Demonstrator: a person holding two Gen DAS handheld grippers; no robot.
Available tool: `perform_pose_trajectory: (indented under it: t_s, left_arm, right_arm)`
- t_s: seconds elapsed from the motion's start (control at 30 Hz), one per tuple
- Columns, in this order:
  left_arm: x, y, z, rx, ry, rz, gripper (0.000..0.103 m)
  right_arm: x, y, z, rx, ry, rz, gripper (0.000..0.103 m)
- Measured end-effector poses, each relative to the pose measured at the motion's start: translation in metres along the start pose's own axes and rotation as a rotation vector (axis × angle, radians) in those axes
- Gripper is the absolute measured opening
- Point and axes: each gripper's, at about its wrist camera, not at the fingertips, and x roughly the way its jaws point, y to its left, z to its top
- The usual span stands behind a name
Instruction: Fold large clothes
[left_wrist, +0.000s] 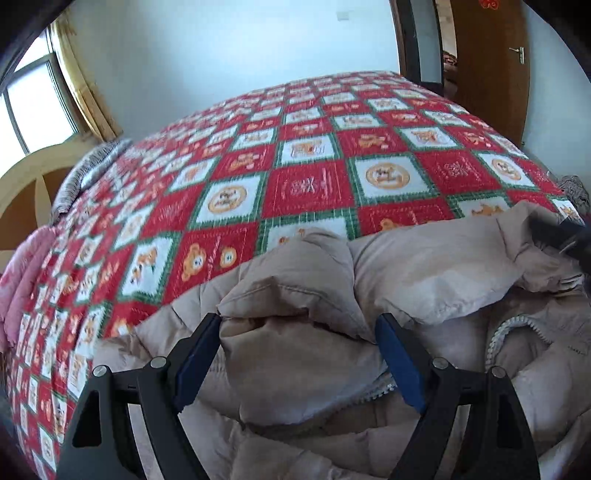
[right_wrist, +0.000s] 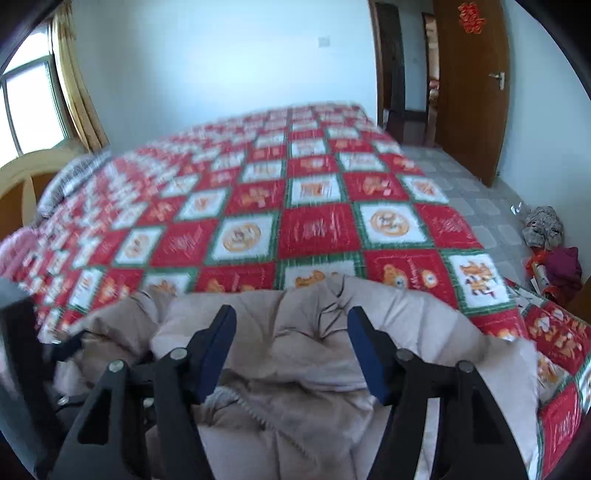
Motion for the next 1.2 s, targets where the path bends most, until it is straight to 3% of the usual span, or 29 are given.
perform_pose_trajectory:
  t_s: [0.07,0.13,0.27,0.37,0.53,1.0,1.2]
  left_arm:
    - [-0.011,0.004,0.005,-0.024,-0.05,-0.042,0.085]
    - [-0.026,0.009,0.014,-0.074,-0.116,-0.087,0.085]
    - [-0.041,-0.005,0.037,-0.095,-0.224,-0.131,0.085]
    - [-0.015,-0.023,0.045,-0.08,-0.173,-0.091,0.085]
    - [0.039,-0.038,0.027,-0.072,-0.024,-0.046,0.085]
    - [0.051,-0.041,0.024,-0.066,-0.013,-0.033,0.086]
    - [0.016,-0.025,0.029,-0.039,0.0,-0.113,0.085]
  right_arm:
    - [0.031,0.002,-0.018,-0.04,0.112,-0.01,0.055]
    - [0.031,0.011,-0.029,-0.129,0.068,-0.053,0.055]
    - [0.028,0.009,-0.035,-0.126,0.033,-0.055,0.055]
    - [0.025,0.002,-0.037,-0.104,0.014,-0.021,0.055]
    - [0.024,0.0,-0.037,-0.085,-0.003,0.007,0.055]
    - [0.018,0.014,-0.037,-0.171,-0.016,-0.082,0.056]
    - [-0.058,0.01,-0.044,-0.221,-0.084,-0.049,0.076]
